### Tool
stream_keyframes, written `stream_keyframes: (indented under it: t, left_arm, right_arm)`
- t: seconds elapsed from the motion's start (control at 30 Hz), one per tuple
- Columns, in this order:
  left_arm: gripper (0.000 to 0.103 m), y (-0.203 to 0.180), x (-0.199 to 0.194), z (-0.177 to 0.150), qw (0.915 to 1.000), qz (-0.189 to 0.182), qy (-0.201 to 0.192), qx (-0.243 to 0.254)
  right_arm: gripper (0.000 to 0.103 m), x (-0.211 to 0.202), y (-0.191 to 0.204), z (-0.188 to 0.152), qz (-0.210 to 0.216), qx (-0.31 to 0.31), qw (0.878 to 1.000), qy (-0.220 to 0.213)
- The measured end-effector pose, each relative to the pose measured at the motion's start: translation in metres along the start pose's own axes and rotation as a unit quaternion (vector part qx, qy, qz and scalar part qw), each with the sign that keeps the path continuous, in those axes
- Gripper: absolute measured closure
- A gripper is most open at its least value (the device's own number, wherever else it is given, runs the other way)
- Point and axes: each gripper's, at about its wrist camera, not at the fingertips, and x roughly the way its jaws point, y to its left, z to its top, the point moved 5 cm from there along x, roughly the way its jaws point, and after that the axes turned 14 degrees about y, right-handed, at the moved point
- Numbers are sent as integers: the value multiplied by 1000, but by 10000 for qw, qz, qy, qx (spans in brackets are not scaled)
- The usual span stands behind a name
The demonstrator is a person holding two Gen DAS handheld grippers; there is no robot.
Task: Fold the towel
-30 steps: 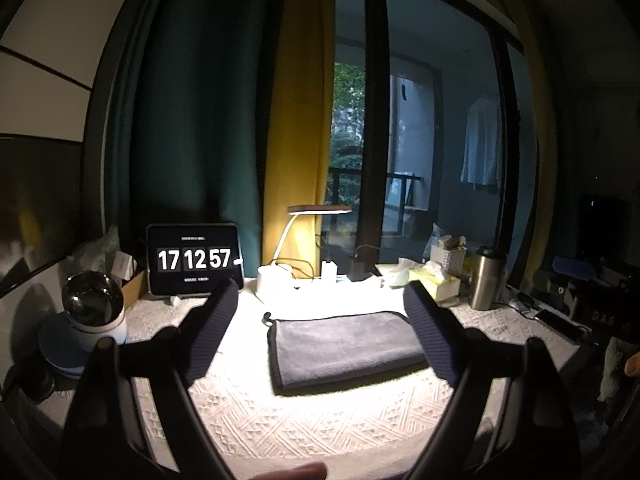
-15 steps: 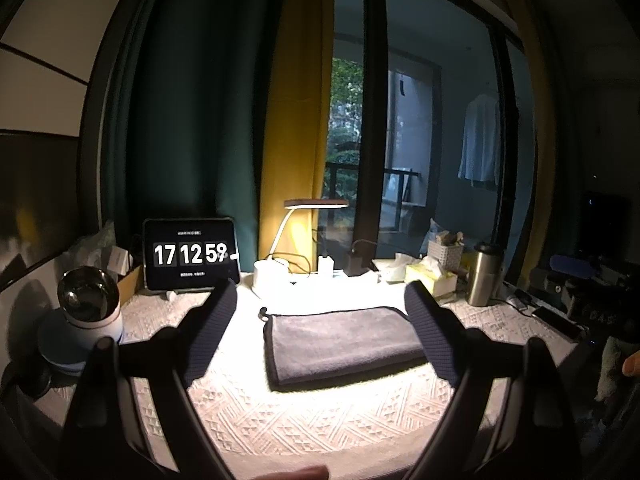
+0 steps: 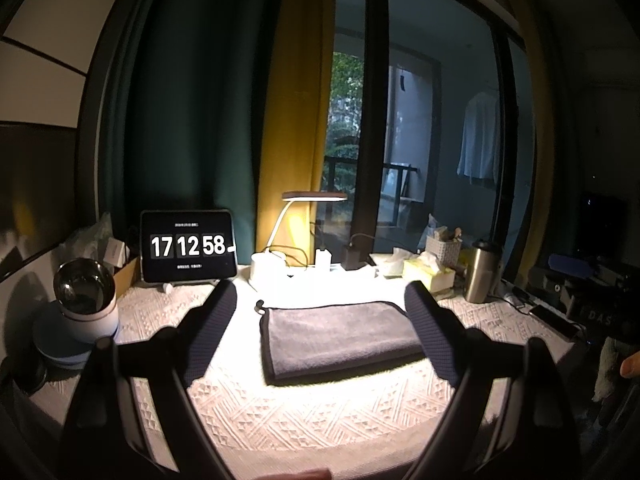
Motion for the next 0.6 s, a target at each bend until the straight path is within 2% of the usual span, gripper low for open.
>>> stream_keyframes:
  t: [0.6]
  left_arm:
    - [16, 0, 1, -2, 10000, -8, 29, -5]
  right_arm:
    - [48, 1, 1, -1, 10, -1, 10000, 10]
